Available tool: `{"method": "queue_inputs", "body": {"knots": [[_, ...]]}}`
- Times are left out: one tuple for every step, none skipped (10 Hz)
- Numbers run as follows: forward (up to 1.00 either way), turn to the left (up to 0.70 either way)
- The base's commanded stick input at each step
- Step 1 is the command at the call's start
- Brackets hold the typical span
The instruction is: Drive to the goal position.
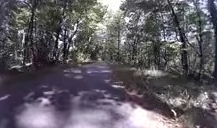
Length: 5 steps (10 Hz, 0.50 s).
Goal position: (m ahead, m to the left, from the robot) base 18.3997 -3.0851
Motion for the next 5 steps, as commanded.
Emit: {"method": "queue_inputs", "body": {"knots": [[0.45, 0.00], [0.45, 0.00], [0.45, 0.00], [0.45, 0.00], [0.45, 0.00]]}}
